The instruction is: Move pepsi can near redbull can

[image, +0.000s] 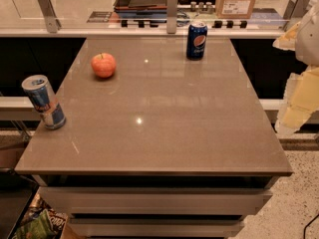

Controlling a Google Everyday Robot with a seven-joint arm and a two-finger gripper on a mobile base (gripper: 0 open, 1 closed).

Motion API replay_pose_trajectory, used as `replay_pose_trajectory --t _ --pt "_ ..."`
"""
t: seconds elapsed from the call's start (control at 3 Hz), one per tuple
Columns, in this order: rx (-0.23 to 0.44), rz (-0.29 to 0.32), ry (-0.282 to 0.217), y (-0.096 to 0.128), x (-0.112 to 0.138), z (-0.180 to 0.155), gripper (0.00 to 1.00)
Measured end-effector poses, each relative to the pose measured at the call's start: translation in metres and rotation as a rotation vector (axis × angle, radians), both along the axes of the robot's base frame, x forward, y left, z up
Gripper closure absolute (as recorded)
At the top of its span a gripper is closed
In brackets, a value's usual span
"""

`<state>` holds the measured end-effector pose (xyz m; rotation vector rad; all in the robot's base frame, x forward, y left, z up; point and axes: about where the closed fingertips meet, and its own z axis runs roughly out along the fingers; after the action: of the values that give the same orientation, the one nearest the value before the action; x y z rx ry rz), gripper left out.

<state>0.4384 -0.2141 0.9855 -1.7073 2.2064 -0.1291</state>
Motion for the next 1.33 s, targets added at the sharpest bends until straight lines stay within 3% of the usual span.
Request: replay_pose_trajectory --t 0.67,1.33 --pt "0.006 -0.019 -0.015 -0.001 0.003 0.003 0.0" --pt "0.084 -0.174 -0.101 -0.004 0.037 -0.006 0.0"
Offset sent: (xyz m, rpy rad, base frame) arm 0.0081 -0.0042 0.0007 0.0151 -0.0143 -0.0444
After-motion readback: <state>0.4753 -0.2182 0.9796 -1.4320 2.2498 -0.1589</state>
